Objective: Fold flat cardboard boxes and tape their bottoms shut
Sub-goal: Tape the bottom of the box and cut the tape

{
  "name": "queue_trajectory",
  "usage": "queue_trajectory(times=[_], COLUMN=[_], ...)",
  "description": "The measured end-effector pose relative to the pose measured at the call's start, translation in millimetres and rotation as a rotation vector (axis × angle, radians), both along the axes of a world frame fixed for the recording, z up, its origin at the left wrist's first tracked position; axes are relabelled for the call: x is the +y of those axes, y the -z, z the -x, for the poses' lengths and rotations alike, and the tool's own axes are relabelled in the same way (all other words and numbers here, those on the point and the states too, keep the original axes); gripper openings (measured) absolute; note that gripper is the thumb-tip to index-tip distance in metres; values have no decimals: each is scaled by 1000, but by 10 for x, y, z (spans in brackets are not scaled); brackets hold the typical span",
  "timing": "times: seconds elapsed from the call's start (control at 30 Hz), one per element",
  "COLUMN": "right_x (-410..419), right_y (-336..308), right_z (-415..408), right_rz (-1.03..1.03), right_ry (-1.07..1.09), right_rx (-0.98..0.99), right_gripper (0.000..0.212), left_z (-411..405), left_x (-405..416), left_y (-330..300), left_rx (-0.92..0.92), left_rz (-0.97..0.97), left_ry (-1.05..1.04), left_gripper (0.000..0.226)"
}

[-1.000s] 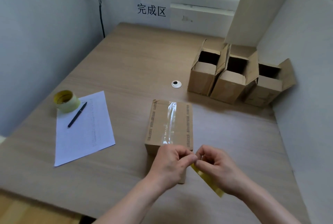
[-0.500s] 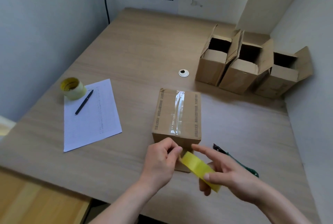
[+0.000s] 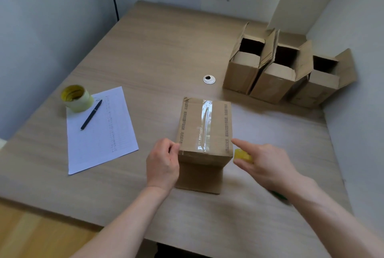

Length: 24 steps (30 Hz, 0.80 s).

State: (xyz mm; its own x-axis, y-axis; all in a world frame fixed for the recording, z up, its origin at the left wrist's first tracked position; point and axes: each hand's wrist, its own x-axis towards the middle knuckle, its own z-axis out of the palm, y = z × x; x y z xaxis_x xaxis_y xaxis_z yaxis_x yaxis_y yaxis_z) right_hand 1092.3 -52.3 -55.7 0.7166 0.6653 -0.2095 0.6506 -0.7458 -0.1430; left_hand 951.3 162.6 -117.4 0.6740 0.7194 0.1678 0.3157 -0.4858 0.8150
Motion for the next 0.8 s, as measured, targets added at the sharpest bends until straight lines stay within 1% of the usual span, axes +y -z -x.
queue_trajectory(times=[0.13,0.33,0.47,0.5,0.57,0.6,0.63,0.67,0.7,0.77,0.8], right_x=[34,63,69,64,60,61,64,72,80,87,89], right_y=[221,439,489,499,531,545,555,555,552,543,542], right_z=[-20,-52,-8,0,-5,-16,-31,-43,-47,-46,-39], right_rz=[20,1,-118,-128,-115,-106,-103,-107,-116,-136,-148], right_ry=[-48,-20,-43,-50,-54,-49,-43,-40,-38,-42,-48], right_rx=[-77,-110,-170,-177,-175,-170,-161,-149,-140,-141,-145], right_gripper=[55,50,45,45,48,49,51,52,52,52,51], left_z=[-6,-60,-98,-109,-127,-135,-142,-152,-171,-272,-340], left_x=[53,76,72,70,96,104,109,107,97,92,114], left_y=[108,181,199,201,205,188,164,136,114,102,117], left_rx=[20,29,32,43,48,36,18,0,1,77,129], left_rz=[-15,-3,46,81,240,318,302,176,10,-324,-451], left_ry=[5,-6,-54,-79,-183,-217,-192,-91,66,402,524], left_gripper=[22,24,24,23,18,23,31,41,48,56,58])
